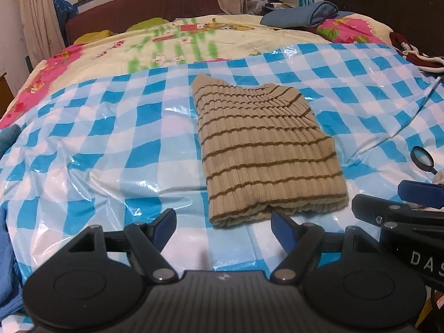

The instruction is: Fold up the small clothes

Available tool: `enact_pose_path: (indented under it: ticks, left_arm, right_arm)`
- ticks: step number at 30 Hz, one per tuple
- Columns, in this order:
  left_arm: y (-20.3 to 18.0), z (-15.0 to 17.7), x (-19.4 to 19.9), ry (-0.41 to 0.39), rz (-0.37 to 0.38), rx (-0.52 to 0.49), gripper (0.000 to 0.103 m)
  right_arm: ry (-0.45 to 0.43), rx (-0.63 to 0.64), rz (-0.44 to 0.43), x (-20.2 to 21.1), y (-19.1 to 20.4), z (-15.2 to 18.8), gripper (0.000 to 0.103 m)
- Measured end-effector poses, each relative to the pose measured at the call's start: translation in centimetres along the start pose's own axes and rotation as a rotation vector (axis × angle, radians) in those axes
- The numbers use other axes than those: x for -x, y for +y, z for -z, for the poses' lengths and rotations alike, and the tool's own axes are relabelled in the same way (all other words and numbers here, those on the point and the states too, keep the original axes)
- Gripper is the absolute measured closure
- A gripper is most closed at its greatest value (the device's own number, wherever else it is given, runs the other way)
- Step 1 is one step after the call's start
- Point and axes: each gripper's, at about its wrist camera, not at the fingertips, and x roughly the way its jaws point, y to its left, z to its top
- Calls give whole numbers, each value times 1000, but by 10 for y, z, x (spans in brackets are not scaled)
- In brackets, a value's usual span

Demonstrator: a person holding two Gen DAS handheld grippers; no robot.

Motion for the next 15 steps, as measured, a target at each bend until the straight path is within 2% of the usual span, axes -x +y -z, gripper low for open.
enact_pose_path:
  ticks: [5,12,15]
  left_arm:
    - [3,3,6,13,14,21,24]
    - [0,-1,24,-25,-1,9,23]
    - [-1,0,23,-12,-7,3,23]
  right_arm:
    - [5,-3,-5,7,1,2,46]
    - [-12,-9,-14,24,1,-1,46]
    - [-5,-12,-14,22,0,-1,46]
